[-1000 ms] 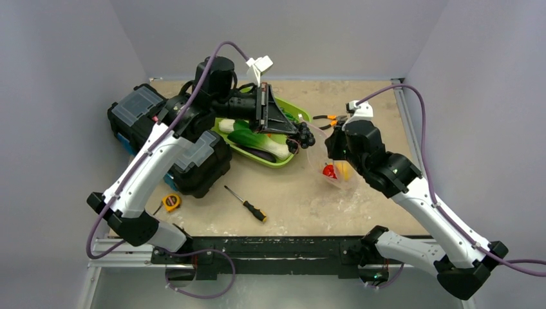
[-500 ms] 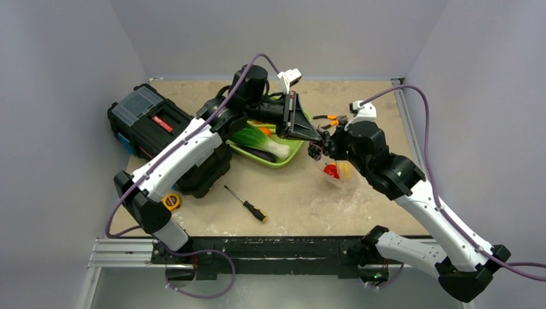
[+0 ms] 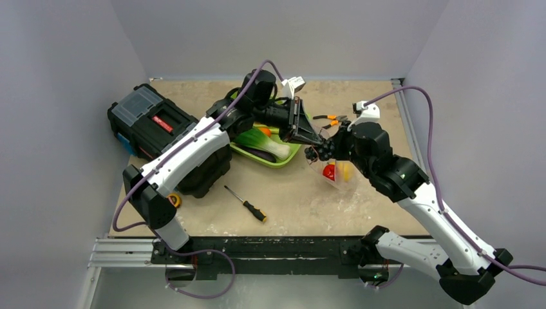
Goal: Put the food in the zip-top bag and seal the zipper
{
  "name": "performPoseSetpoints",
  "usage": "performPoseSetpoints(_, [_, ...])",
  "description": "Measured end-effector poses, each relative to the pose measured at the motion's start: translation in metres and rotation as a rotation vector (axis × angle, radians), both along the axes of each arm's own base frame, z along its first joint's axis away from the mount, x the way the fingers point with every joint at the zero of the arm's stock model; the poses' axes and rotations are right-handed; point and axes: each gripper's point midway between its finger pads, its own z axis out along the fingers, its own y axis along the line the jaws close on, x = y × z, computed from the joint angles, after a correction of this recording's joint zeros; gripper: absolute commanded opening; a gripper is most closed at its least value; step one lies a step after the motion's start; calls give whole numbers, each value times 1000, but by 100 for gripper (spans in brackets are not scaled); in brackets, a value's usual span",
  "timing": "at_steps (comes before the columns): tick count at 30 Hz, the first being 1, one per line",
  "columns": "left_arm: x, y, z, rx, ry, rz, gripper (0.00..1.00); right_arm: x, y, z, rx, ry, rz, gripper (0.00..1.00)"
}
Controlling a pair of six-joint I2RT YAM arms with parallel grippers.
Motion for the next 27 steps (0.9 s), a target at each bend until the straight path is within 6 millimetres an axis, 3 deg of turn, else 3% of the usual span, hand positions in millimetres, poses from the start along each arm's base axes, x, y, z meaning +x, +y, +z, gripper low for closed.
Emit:
performPoseSetpoints(19, [3, 9, -81, 278, 132, 31, 0, 0, -1, 1, -1, -2, -3, 0])
performPoseSetpoints(24, [4, 9, -94, 315, 160, 32, 10, 0, 0, 1, -1, -2, -2, 0])
performPoseSetpoints(27, [6, 9, -94, 314, 156, 34, 27, 0, 0, 0, -1, -2, -2, 0])
